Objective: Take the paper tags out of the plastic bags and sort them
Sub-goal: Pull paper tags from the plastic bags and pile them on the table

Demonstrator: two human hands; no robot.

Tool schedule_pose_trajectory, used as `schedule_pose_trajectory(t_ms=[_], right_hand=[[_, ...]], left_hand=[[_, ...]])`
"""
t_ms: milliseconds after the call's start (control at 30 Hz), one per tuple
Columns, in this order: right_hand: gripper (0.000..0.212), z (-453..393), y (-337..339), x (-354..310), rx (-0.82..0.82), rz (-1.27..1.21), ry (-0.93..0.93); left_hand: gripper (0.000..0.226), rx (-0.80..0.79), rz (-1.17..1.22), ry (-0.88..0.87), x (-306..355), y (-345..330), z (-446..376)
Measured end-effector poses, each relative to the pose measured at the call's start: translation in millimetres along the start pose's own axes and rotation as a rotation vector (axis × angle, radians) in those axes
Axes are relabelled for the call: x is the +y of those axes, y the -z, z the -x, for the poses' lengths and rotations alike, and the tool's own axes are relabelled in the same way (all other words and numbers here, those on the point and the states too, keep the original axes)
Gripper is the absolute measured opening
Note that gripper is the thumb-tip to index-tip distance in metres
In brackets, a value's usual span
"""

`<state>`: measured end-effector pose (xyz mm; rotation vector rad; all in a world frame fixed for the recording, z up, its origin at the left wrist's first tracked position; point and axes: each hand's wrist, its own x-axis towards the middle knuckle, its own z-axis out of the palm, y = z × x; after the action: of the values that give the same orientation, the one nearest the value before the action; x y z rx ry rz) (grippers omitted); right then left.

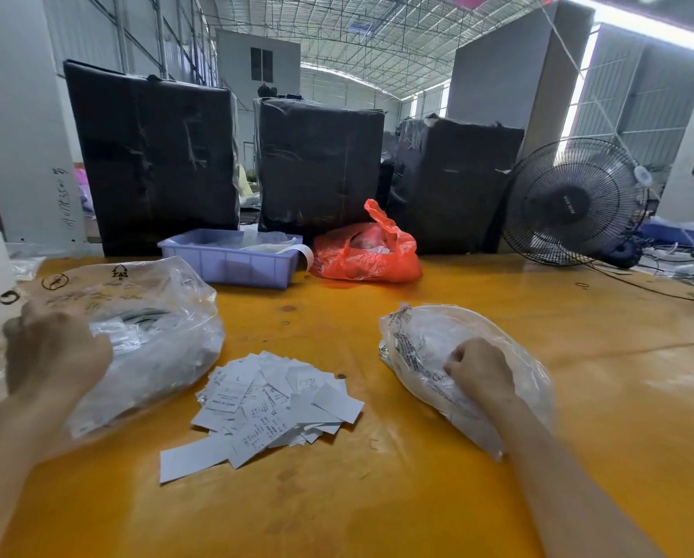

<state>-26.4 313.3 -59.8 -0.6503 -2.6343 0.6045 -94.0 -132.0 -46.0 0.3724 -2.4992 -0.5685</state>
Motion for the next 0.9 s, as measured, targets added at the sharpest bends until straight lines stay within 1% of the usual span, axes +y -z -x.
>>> schedule_pose_trajectory(t_ms=[33,100,133,200,233,300,367,433,467,500,533,567,600,633,667,700,733,767,800,833,900], right_hand=[[0.005,0,0,0,0.033,-0.029,0.015],[0.009,-1,1,2,0.101,-0.101,0.045],[0.014,-1,1,3,0.138,-0.133,0.065],[0.029,-4,1,4,0.186,-0.158,0.102],[0.034,-4,1,3,0.196,-0.157,0.116],[0.037,-2,3,-1,0.229,-0.155,0.158],[0.027,2,7,-7,0.342,-0.182,0.226],[0.014,11,13,-19,0.513,-0.243,0.272],[0.011,17,16,-28,0.574,-0.284,0.305],[0.010,23,19,-38,0.597,-0.352,0.353],[0.010,30,20,-50,0.567,-0.474,0.401],[0.010,38,21,-63,0.472,-0.640,0.425],[0.011,48,20,-76,0.315,-0.830,0.402],[0.012,58,17,-88,0.110,-1.015,0.339],[0.013,68,12,-98,-0.097,-1.147,0.254],[0.015,76,7,-105,-0.268,-1.211,0.184],[0.017,83,2,-109,-0.390,-1.223,0.143],[0.018,88,-2,-112,-0.471,-1.220,0.121],[0.019,93,-5,-114,-0.519,-1.219,0.103],[0.020,96,-7,-115,-0.538,-1.220,0.087],[0.023,99,-9,-115,-0.533,-1.219,0.076]], left_hand=[[0.034,0.029,-0.024,-0.003,8,2,9],[0.033,0.144,-0.091,-0.126,25,7,25],[0.033,0.191,-0.085,-0.187,37,8,33],[0.036,0.196,-0.043,-0.292,59,13,47],[0.039,0.169,-0.003,-0.310,68,16,53],[0.040,0.120,0.018,-0.373,84,14,64],[0.039,0.090,0.029,-0.428,95,10,75],[0.039,0.058,0.076,-0.466,102,6,85],[0.038,0.037,0.103,-0.486,106,4,89],[0.038,0.013,0.123,-0.501,109,3,93],[0.037,-0.007,0.156,-0.519,113,1,96],[0.035,-0.035,0.208,-0.535,116,1,99],[0.032,-0.069,0.300,-0.531,120,0,102],[0.030,-0.138,0.436,-0.491,124,2,104],[0.033,-0.259,0.602,-0.407,129,4,107],[0.042,-0.409,0.779,-0.303,133,8,109],[0.051,-0.546,0.921,-0.198,137,10,111],[0.056,-0.658,1.000,-0.116,139,12,113],[0.058,-0.734,1.028,-0.067,141,13,113],[0.057,-0.778,1.028,-0.042,141,14,113],[0.047,-0.803,0.994,-0.036,138,15,112]])
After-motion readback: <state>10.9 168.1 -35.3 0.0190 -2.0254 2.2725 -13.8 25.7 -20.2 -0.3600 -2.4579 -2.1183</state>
